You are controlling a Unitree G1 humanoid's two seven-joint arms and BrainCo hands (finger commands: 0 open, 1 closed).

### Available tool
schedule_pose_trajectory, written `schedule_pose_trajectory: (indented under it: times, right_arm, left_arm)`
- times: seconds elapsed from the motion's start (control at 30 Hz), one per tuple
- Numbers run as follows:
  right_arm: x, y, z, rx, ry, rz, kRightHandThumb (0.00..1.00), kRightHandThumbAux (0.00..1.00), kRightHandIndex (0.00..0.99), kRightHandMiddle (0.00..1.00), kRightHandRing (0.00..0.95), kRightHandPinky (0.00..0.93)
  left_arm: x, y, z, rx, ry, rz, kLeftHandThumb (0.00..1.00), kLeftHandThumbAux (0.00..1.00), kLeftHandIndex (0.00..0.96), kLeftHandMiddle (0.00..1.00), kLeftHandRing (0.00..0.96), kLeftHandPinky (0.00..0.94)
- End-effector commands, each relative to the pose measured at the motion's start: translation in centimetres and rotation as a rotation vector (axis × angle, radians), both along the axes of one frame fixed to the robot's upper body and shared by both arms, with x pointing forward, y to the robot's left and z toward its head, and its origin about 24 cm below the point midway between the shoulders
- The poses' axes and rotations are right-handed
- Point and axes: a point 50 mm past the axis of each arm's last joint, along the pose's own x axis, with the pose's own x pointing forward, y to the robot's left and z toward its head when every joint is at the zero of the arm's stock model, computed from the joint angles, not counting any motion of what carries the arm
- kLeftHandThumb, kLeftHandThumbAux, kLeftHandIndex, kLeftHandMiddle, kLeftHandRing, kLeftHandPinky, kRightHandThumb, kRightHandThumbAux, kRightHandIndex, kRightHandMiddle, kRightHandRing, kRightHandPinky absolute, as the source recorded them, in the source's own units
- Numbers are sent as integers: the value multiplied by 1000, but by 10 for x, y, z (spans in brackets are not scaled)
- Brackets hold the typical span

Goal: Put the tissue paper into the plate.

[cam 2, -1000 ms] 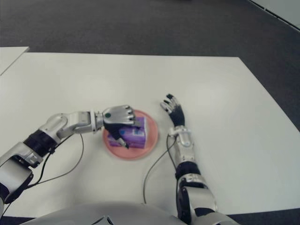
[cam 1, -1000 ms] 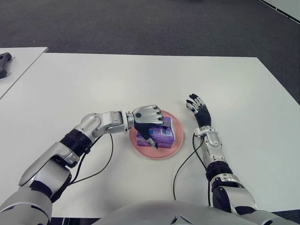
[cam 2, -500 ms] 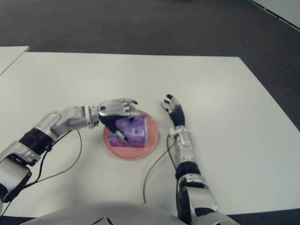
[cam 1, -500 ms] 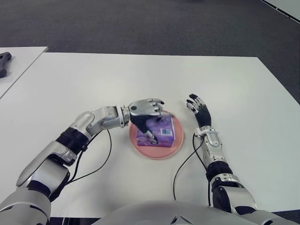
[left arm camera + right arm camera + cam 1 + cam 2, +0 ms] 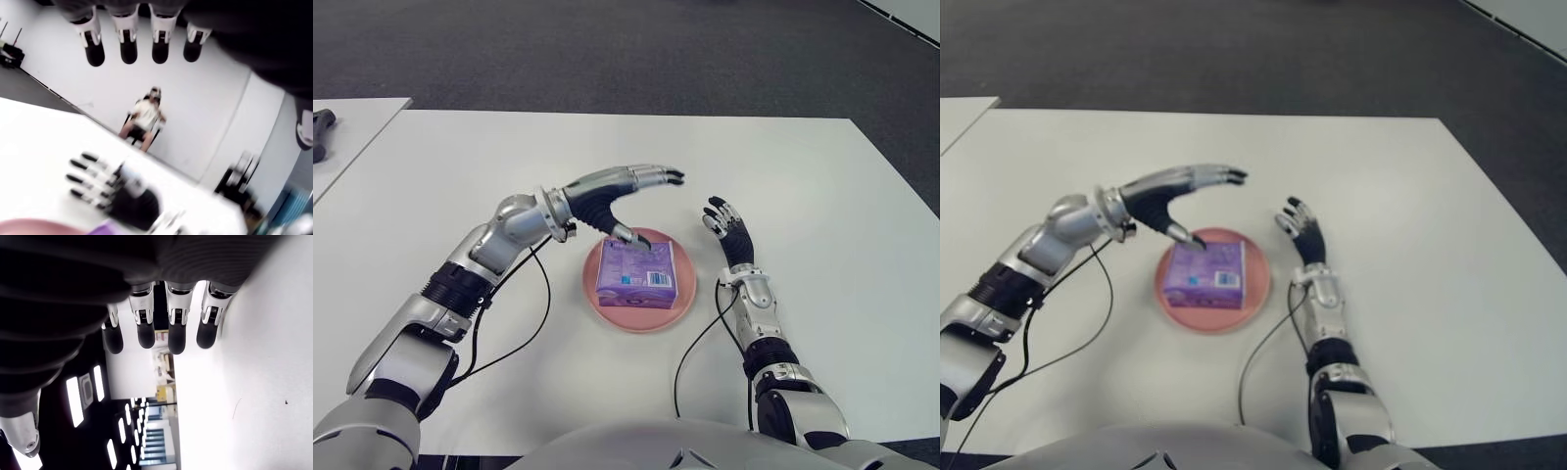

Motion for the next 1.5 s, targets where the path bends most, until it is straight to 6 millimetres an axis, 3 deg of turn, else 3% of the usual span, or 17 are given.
schedule_pose_trajectory:
  times: [0.03,0.23,0.47,0.77,1.03,1.13,1.3,1.5]
  right_arm:
    - [-23,1,-36,13,191,-14,473,567,141,136,130,158]
    - [-22,0,-37,13,196,-13,484,552,142,138,134,157]
    - [-22,1,-37,10,200,-10,478,551,137,128,115,123]
    - [-21,3,-36,13,188,-4,476,535,137,127,108,114]
    - [-21,4,-36,8,194,-10,472,535,132,135,116,122]
    - [-22,4,-36,5,197,-11,475,537,130,131,111,113]
    - [-23,6,-34,4,184,-12,486,534,135,135,109,107]
    - [-25,4,-33,7,178,-19,490,532,145,143,114,115]
  left_arm:
    - [12,7,-2,-229,229,-17,0,378,0,0,0,0]
    - [31,-15,6,-317,310,11,0,343,0,0,0,0]
    - [13,17,-5,-487,249,-4,0,330,0,0,0,0]
    - [26,39,33,-517,147,37,33,302,0,0,0,0]
    - [75,46,3,-660,308,486,5,239,0,0,0,0]
    - [84,51,-12,-670,345,599,1,239,0,0,0,0]
    - [79,63,-48,-681,400,735,0,262,0,0,0,0]
    - [60,66,-75,-706,388,794,0,305,0,0,0,0]
